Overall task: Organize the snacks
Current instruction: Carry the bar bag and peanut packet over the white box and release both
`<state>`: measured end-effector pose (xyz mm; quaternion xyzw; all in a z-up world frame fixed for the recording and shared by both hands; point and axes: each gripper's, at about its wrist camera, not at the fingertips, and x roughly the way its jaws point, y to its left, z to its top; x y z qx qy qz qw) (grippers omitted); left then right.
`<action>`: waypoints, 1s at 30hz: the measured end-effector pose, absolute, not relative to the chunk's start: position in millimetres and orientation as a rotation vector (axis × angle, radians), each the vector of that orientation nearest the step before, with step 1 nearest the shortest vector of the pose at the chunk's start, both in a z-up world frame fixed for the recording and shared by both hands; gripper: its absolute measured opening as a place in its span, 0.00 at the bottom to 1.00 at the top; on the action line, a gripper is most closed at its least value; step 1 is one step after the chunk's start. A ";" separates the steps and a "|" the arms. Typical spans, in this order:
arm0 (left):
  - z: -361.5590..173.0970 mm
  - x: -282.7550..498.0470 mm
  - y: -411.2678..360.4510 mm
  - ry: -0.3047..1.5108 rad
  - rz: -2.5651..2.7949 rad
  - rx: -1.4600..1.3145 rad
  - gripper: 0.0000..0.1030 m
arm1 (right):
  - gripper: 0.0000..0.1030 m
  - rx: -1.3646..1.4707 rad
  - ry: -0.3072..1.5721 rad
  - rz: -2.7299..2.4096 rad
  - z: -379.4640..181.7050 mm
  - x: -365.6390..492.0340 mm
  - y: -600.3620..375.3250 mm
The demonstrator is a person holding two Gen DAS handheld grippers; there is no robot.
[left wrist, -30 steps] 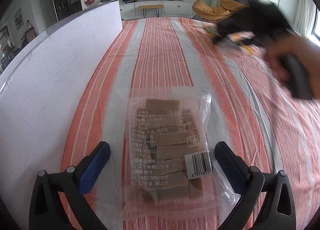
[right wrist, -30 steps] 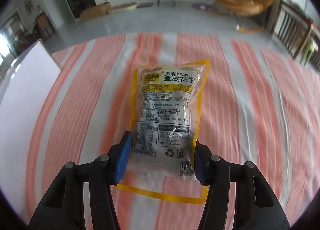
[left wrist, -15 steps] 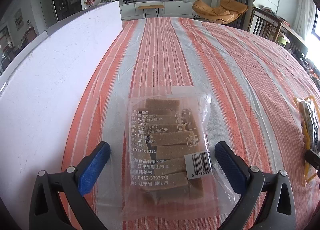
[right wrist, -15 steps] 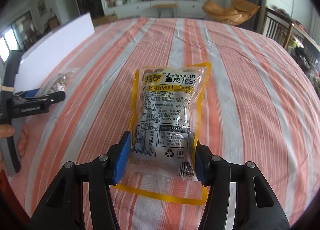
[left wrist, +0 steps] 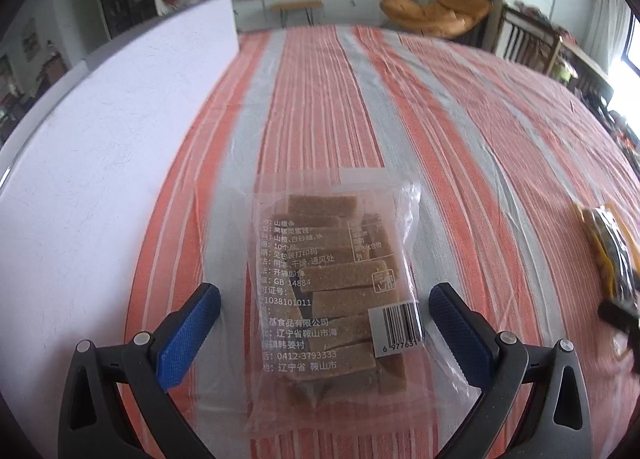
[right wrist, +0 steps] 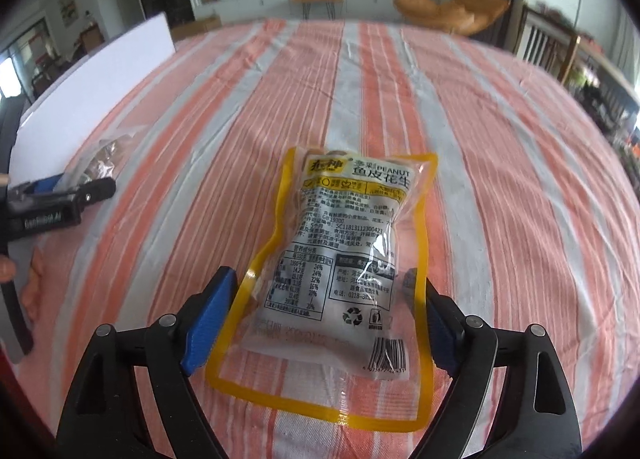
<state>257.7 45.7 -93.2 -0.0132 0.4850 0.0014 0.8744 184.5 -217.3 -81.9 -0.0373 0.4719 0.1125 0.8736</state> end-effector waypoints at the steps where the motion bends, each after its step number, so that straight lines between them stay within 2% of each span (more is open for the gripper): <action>1: -92.1 258.1 46.0 1.022 -0.001 -0.027 0.87 | 0.84 -0.064 1.017 0.238 -80.0 192.6 -218.6; 2: -87.9 256.3 45.7 1.008 -0.009 -0.026 0.72 | 0.82 -0.050 1.051 0.242 -79.0 201.3 -219.7; 3: -83.6 255.9 43.2 1.014 -0.023 -0.007 0.53 | 0.71 -0.034 1.072 0.240 -78.1 208.3 -222.0; 4: -81.1 254.3 42.1 1.022 -0.023 0.005 0.49 | 0.56 -0.018 1.071 0.238 -74.8 212.1 -225.1; 9: -68.0 235.7 62.1 1.026 -0.095 -0.197 0.49 | 0.55 0.118 1.044 0.311 -54.2 206.0 -238.6; 13: -21.9 210.8 81.3 0.936 -0.183 -0.362 0.49 | 0.55 0.228 0.968 0.395 -19.7 197.0 -236.2; 19: 46.5 195.2 161.0 0.819 -0.093 -0.398 0.49 | 0.55 0.208 0.850 0.610 58.4 220.8 -137.3; 23: 45.8 192.5 237.0 0.837 0.124 -0.323 0.50 | 0.55 0.175 0.814 0.748 84.6 244.3 -43.3; 27: 18.2 190.5 310.2 0.912 0.322 -0.272 0.51 | 0.56 0.156 0.848 0.860 78.2 270.2 62.4; 29: 5.2 185.0 329.2 0.938 0.372 -0.278 0.56 | 0.57 0.147 0.864 0.888 66.6 280.0 107.0; 30: -0.5 177.2 336.3 0.937 0.386 -0.286 0.60 | 0.62 0.147 0.873 0.906 57.9 282.0 128.3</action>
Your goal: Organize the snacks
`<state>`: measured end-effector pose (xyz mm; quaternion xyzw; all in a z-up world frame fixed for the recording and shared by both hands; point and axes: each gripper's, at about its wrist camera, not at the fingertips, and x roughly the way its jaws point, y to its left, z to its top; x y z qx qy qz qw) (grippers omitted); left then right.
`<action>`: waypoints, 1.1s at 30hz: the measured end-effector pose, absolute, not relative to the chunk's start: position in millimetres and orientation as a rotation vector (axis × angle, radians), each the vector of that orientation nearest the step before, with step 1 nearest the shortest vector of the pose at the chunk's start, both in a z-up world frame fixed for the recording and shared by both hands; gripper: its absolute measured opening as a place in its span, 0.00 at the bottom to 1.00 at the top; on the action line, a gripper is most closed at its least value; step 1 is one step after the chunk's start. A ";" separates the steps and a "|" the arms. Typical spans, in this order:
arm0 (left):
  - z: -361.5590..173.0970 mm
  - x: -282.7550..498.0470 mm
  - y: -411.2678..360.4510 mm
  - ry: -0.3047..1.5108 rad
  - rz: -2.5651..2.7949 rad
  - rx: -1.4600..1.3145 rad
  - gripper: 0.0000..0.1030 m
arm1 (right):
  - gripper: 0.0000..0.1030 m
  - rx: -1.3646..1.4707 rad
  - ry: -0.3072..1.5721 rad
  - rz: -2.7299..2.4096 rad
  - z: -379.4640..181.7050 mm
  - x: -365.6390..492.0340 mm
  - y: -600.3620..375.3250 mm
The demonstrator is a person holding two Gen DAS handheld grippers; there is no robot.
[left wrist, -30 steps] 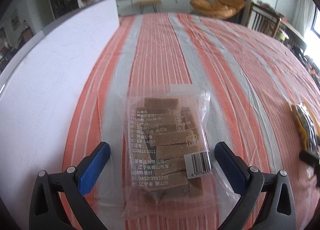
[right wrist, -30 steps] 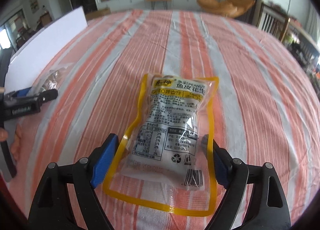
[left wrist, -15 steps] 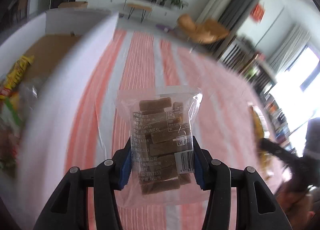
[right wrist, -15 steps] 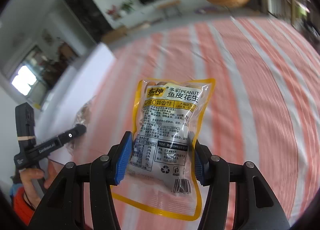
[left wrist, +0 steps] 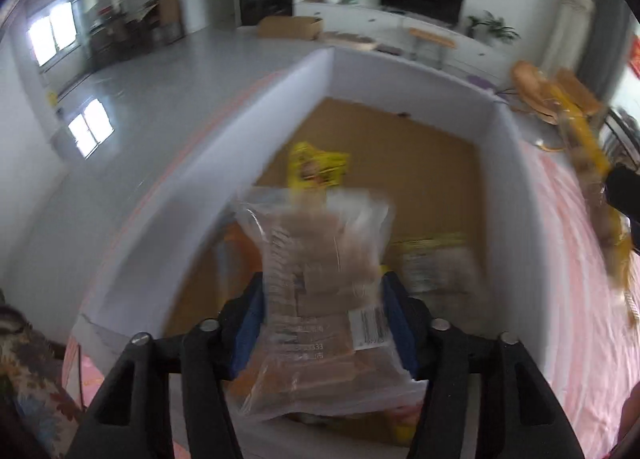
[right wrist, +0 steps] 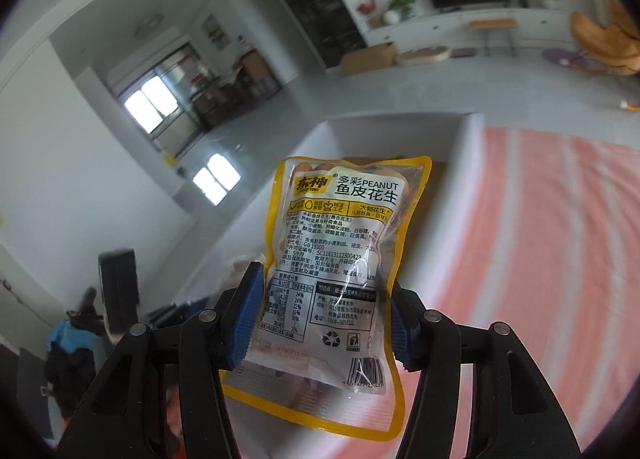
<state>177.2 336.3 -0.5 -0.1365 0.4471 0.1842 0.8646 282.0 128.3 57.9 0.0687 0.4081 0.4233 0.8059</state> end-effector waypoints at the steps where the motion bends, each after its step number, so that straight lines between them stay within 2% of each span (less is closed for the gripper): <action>1: -1.8 169.1 344.2 0.924 0.399 -0.291 0.70 | 0.66 0.151 0.892 0.925 49.0 287.0 148.5; 3: 1.2 158.0 349.7 0.890 0.415 -0.279 0.87 | 0.68 0.169 0.923 0.938 36.7 293.9 171.9; 4: 6.3 149.2 350.5 0.857 0.426 -0.262 0.93 | 0.68 0.173 0.925 0.929 34.7 296.0 177.9; 6: 15.2 140.1 343.7 0.804 0.458 -0.223 0.97 | 0.68 0.169 0.904 0.902 36.4 298.3 181.7; 9: 30.7 126.3 334.4 0.705 0.508 -0.154 1.00 | 0.75 0.096 0.877 0.849 44.4 291.0 175.8; 11: 38.5 120.4 322.5 0.681 0.587 -0.085 1.00 | 0.75 0.000 0.866 0.808 49.3 284.0 171.3; 17: 34.5 117.9 306.4 0.758 0.564 -0.061 1.00 | 0.76 -0.185 0.858 0.740 55.8 249.5 153.0; 20: 31.1 120.2 307.6 0.813 0.556 -0.081 1.00 | 0.76 -0.216 0.865 0.719 62.0 235.6 149.6; 33: 49.6 107.1 314.0 0.779 0.519 -0.163 1.00 | 0.76 -0.295 0.832 0.707 69.1 208.1 161.1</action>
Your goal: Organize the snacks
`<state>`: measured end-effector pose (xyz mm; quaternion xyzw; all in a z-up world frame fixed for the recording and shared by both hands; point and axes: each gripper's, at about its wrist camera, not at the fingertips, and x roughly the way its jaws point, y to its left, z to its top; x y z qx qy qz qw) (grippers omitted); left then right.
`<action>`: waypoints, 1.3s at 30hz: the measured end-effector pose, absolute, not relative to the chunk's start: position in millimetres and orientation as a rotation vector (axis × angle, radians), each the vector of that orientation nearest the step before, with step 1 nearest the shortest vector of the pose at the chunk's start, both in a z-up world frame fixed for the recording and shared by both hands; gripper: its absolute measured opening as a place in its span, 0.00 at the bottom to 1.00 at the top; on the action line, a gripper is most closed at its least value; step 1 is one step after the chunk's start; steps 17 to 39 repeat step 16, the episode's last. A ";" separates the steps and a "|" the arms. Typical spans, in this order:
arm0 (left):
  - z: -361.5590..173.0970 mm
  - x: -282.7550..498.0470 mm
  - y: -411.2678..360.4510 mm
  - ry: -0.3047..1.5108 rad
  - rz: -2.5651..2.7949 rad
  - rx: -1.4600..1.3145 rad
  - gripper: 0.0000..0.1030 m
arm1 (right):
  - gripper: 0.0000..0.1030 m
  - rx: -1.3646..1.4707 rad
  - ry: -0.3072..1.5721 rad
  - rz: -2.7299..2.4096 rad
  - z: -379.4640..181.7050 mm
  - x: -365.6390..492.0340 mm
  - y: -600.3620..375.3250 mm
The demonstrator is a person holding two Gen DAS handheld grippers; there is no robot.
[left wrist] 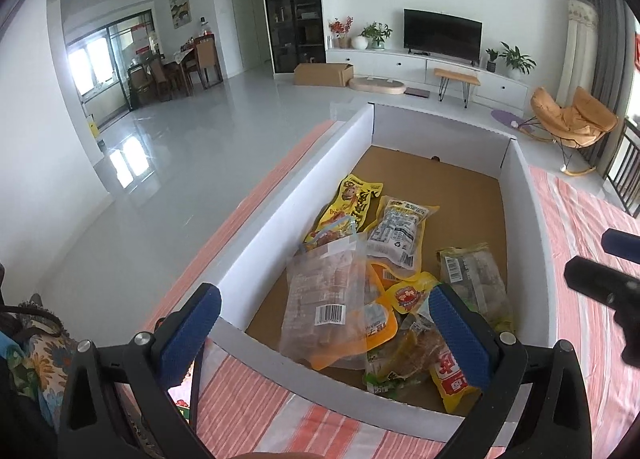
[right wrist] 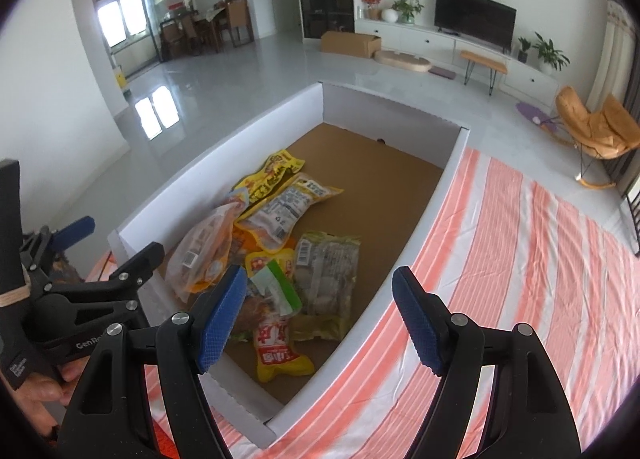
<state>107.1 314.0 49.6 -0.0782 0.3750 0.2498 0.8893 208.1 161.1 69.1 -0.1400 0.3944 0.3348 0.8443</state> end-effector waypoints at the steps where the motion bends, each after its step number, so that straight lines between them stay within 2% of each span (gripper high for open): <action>1: 49.8 107.3 313.5 0.779 0.517 -0.161 1.00 | 0.76 -0.306 0.829 0.706 68.4 206.6 163.0; 39: 46.4 108.0 304.8 0.770 0.473 -0.190 1.00 | 0.76 -0.307 0.840 0.697 55.6 207.1 159.6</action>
